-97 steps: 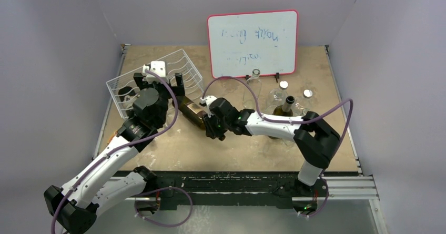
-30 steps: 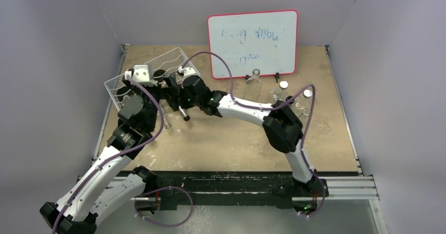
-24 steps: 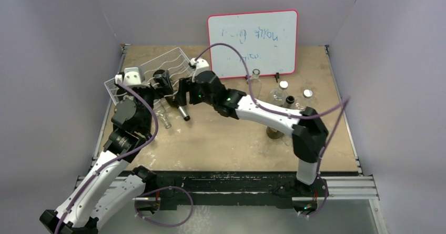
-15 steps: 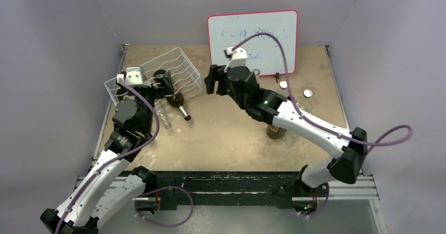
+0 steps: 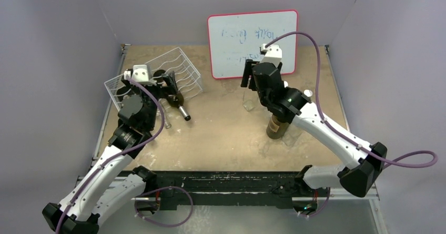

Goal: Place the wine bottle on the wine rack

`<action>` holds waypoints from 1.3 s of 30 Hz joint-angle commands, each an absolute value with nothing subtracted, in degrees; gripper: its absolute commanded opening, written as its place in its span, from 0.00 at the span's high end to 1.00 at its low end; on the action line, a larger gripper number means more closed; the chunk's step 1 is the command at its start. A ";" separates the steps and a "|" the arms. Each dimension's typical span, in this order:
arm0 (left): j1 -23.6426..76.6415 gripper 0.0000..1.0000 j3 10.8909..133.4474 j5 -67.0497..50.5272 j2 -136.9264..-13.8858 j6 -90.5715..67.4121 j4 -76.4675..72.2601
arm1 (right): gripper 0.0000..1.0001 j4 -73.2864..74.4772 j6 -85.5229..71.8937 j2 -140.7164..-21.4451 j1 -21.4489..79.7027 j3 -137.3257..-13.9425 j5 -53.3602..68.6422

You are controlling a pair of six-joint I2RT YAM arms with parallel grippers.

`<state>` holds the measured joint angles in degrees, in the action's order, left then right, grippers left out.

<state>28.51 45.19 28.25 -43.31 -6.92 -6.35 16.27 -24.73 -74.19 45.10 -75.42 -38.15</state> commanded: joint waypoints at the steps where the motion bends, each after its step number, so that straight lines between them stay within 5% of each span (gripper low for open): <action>1: 28.05 0.00 45.06 25.51 -43.51 -7.41 -9.25 | 0.28 16.73 -23.63 -75.14 42.00 -74.41 -38.21; 12: 28.04 0.00 44.70 18.82 -45.15 -6.04 -9.15 | 0.36 10.31 -19.71 -81.38 36.22 -75.62 -29.06; 20: 28.06 0.01 43.78 17.37 -44.87 -5.31 -10.41 | 0.52 11.18 -19.62 -85.93 35.28 -76.74 -31.38; 29: 28.04 0.00 41.69 14.02 -44.46 -4.34 -13.35 | 1.00 7.73 -14.47 -84.05 35.28 -74.79 -30.97; 39: 28.12 0.00 38.46 -0.53 -46.49 -6.03 -19.52 | 1.00 6.46 -14.43 -75.34 35.33 -73.22 -14.26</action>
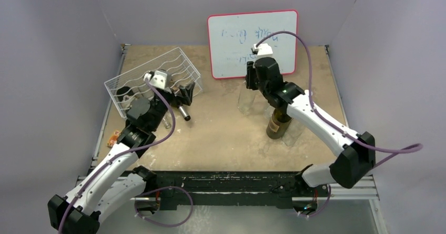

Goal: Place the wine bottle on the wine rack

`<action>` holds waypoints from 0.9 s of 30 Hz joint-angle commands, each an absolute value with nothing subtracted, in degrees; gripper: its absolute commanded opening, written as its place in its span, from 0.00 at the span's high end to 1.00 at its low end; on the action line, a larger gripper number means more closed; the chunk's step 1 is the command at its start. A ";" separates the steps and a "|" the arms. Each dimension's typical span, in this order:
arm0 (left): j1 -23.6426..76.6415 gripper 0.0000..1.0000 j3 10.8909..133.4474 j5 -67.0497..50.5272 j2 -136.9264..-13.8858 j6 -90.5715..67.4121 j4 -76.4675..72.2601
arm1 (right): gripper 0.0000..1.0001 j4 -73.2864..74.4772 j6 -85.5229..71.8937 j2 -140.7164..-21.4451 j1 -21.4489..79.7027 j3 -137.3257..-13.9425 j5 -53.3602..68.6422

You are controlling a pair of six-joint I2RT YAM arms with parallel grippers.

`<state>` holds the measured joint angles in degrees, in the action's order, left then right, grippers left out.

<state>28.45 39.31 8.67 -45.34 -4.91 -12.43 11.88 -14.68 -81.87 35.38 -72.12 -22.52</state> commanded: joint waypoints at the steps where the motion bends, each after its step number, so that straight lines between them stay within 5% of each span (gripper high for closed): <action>1: 28.17 0.00 37.93 -2.95 -47.21 -6.87 -20.75 | 1.00 6.49 -14.64 -74.51 35.33 -73.21 -12.24; 11: 31.38 0.00 32.62 -19.11 -53.75 -9.09 -31.92 | 1.00 7.20 -12.79 -68.68 35.33 -73.95 6.06; 27: 35.14 0.00 37.31 -34.99 -58.30 3.28 -14.20 | 1.00 8.52 -6.11 -68.88 35.23 -77.50 33.18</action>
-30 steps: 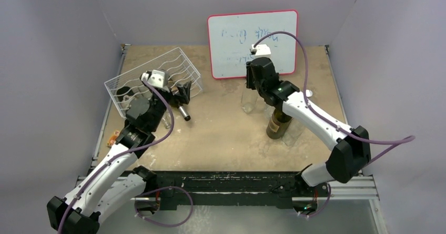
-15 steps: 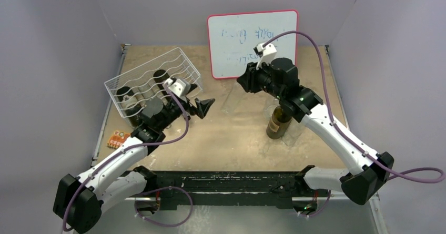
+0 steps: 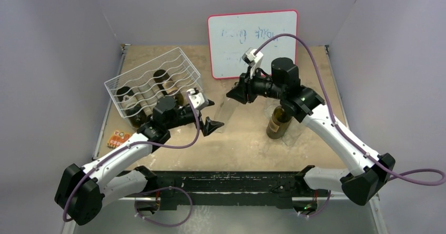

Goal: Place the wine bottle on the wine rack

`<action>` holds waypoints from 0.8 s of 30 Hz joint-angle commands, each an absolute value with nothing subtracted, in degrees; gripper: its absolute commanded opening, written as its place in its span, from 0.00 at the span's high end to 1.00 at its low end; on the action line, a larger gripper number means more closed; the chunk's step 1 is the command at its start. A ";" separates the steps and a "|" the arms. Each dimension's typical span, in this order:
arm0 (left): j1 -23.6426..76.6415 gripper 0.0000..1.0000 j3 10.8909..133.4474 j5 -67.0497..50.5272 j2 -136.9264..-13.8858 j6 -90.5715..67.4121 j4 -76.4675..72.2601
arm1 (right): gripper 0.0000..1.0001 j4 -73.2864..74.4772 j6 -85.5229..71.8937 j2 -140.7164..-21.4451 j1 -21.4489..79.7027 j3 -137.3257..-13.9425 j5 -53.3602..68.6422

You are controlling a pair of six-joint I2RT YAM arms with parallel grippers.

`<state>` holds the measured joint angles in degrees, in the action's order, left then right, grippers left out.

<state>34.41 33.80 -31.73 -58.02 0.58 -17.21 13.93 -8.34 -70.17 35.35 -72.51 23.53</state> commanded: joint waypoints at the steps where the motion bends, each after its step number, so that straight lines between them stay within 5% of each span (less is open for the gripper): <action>1: 35.23 0.00 37.35 -33.83 -58.03 3.53 -13.77 | 1.00 8.52 -5.83 -69.06 35.22 -77.98 34.84; 9: 35.31 0.00 35.84 -34.99 -58.00 -3.36 -21.43 | 1.00 8.00 -4.17 -68.98 35.23 -79.28 44.03; 12: 35.33 0.08 35.82 -36.84 -57.77 -2.96 -21.63 | 1.00 7.55 -4.58 -68.61 35.24 -78.91 44.64; 17: 35.51 0.50 37.74 -40.51 -57.40 -1.22 -18.05 | 1.00 7.02 -5.62 -68.81 35.24 -78.30 46.13; 19: 35.51 0.77 37.88 -39.96 -57.35 -0.32 -17.52 | 1.00 6.85 -5.98 -68.76 35.24 -77.83 46.44; 20: 35.51 0.98 37.88 -38.87 -57.28 0.39 -16.92 | 1.00 7.07 -6.13 -68.73 35.24 -77.71 46.09; 21: 35.51 1.00 37.74 -37.45 -57.08 0.83 -16.60 | 1.00 7.52 -6.27 -68.73 35.24 -77.70 45.13; 22: 35.51 1.00 37.62 -36.12 -56.74 1.66 -16.15 | 0.94 8.32 -6.47 -68.71 35.24 -77.74 43.62; 24: 35.56 1.00 37.53 -33.34 -55.94 4.20 -14.65 | 0.57 10.26 -6.57 -68.54 35.24 -77.86 40.53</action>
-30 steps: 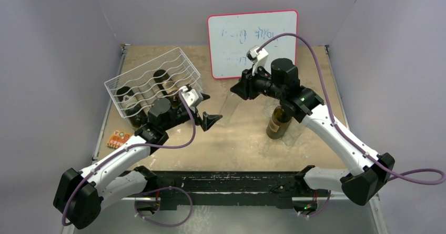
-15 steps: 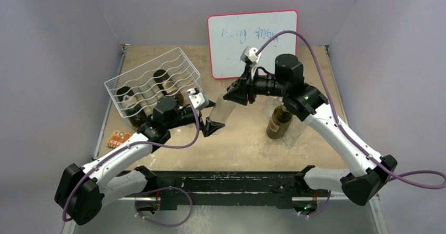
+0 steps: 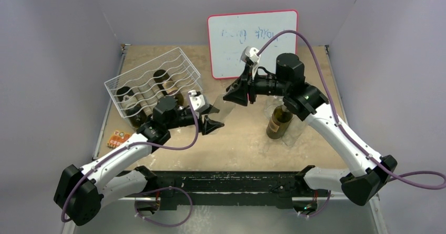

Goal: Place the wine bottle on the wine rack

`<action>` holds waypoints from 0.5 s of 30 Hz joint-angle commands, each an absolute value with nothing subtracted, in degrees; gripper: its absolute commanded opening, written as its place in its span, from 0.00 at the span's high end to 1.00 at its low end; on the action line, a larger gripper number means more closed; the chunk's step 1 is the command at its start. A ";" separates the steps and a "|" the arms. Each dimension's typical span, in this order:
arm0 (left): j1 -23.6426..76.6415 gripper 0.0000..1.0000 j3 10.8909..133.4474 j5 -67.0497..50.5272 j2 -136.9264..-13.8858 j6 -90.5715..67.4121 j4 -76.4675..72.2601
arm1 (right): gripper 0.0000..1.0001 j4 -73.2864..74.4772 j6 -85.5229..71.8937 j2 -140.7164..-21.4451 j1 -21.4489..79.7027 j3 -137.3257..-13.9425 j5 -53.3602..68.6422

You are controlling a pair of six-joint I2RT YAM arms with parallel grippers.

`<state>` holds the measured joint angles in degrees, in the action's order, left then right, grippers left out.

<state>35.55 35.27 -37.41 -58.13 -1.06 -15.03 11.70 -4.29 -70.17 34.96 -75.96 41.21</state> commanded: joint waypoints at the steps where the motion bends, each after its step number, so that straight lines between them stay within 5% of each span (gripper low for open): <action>1: 35.59 1.00 37.42 -31.45 -55.50 5.95 -13.69 | 0.43 11.05 -6.42 -68.20 35.22 -77.75 39.17; 5: 35.79 1.00 36.85 -21.59 -53.49 15.05 -7.99 | 0.21 11.45 -5.17 -65.65 35.24 -75.81 32.65; 15: 36.80 1.00 33.59 -9.13 -50.26 24.11 -8.16 | 0.20 18.96 -1.87 -69.19 35.17 -79.75 22.18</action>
<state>35.81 34.17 -13.96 -52.75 18.09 -3.03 16.32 -4.01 -66.89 35.09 -76.58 27.03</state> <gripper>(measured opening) 0.581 0.801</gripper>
